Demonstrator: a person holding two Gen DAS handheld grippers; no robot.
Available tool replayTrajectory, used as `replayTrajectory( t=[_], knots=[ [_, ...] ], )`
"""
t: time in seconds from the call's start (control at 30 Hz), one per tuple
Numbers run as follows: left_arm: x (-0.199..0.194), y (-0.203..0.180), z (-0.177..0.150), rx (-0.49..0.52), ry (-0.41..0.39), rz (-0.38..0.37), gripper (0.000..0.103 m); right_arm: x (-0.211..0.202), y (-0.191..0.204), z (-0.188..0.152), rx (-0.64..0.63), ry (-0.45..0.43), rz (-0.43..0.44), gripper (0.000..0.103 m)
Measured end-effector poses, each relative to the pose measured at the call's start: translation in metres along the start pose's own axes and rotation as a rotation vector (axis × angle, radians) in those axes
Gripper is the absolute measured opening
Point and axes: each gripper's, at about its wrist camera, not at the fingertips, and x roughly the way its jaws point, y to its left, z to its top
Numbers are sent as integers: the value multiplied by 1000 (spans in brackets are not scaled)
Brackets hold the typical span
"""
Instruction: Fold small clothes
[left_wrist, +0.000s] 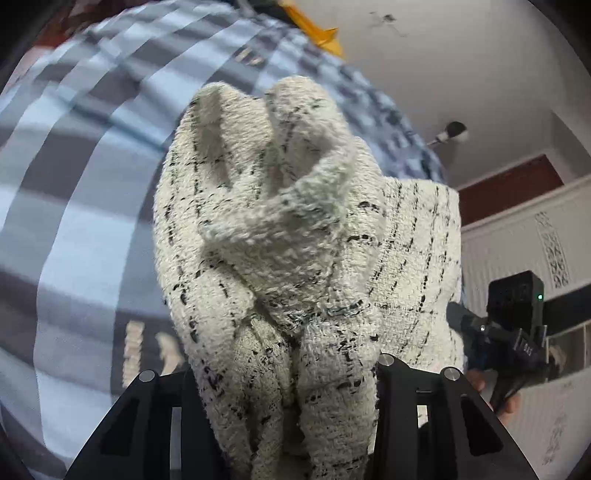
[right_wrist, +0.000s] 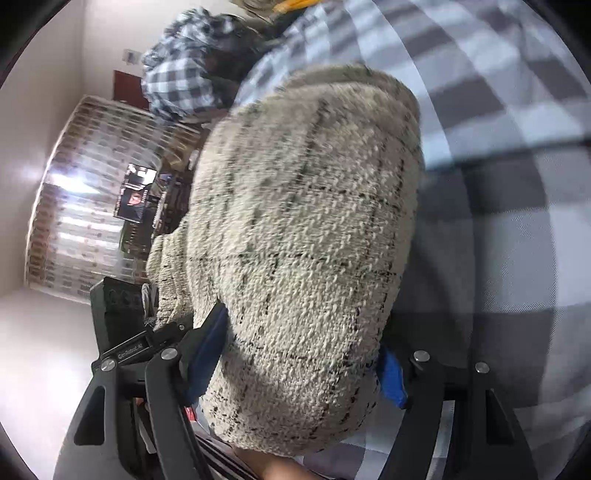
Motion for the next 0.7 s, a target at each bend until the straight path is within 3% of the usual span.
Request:
replayTrajectory(
  t=[0.17, 0.27, 0.47, 0.53, 0.6, 0.7],
  knots=[
    [10, -36, 46, 53, -66, -65, 40, -36, 9, 35, -83, -110, -12, 68],
    [38, -62, 77, 126, -94, -46, 40, -50, -4, 66, -95, -179, -12, 68],
    [115, -82, 138, 134, -67, -17, 40, -34, -46, 124, -26, -213, -59, 68],
    [135, -84, 151, 121, -59, -15, 41, -27, -57, 139, 3, -215, -75, 68],
    [126, -55, 153, 91, -40, -10, 41, -20, -67, 152, 18, -221, -95, 68],
    [149, -38, 161, 45, -8, 15, 45, 4, -78, 164, 98, -182, -132, 69]
  ],
)
